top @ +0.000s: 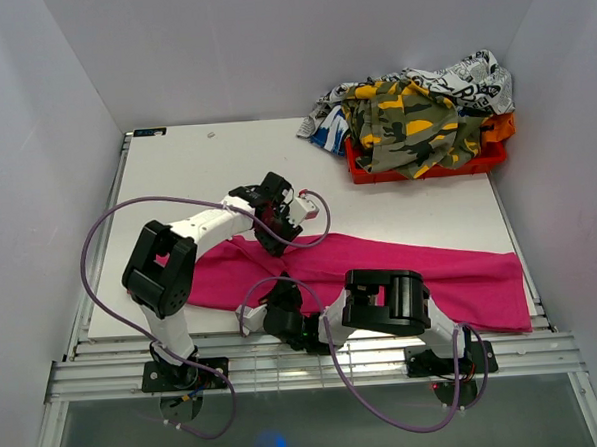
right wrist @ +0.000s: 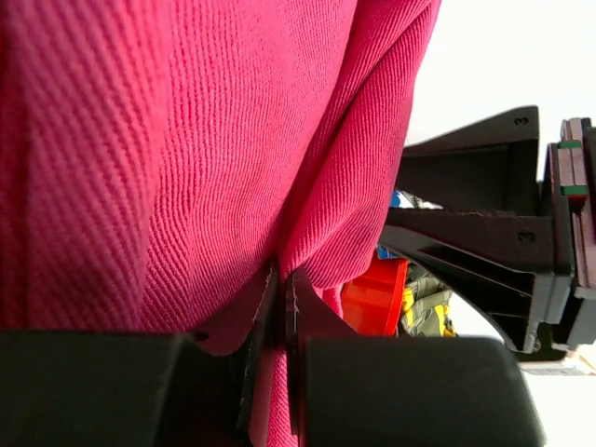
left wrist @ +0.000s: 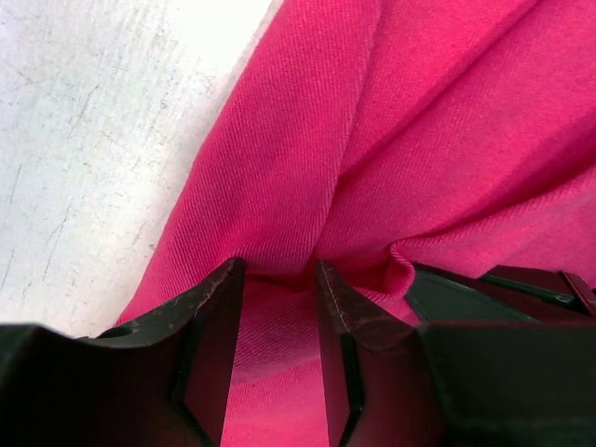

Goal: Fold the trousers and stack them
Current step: Fold the trousers

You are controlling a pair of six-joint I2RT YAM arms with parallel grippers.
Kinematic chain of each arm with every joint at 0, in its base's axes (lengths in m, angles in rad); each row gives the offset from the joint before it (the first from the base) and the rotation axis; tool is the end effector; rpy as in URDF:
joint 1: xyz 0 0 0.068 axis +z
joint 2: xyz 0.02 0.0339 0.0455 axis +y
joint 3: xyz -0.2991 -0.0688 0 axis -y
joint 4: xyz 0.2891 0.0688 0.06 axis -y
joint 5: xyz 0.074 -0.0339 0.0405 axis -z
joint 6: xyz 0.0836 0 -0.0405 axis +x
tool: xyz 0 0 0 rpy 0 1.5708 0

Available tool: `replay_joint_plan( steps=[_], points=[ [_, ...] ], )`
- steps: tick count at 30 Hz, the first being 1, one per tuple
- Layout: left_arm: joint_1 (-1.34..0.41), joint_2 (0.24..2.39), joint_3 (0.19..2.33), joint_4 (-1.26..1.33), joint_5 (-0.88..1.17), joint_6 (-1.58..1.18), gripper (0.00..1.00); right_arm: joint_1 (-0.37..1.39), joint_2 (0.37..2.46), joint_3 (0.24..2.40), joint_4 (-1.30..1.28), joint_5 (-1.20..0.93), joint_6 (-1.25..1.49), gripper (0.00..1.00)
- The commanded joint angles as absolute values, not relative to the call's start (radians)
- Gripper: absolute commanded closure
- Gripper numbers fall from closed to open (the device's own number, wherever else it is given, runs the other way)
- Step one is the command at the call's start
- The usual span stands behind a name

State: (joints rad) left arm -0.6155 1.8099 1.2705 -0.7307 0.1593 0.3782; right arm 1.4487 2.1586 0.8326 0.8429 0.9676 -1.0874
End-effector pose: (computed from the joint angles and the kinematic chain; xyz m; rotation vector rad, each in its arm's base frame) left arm 0.3321 -0.2511 0.1576 1.3884 2.4883 -0.2769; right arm 0.1197 0.4101 0.0401 -1.5601 1.0913 -0.7408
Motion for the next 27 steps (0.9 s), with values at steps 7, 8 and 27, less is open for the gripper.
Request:
replay_joint_plan(
  steps=[7,8,27],
  points=[
    [-0.617,1.884,1.266,-0.690,0.038,0.364,0.45,1.480,2.316,0.798,0.543,0.828,-1.003,0.92],
    [-0.617,1.885,1.264,-0.689,0.034,0.364,0.47,1.480,2.319,0.799,0.537,0.828,-1.000,0.92],
    [-0.574,1.859,1.525,-0.769,-0.086,0.456,1.00,1.480,2.325,0.821,0.491,0.836,-0.971,0.10]
  ],
)
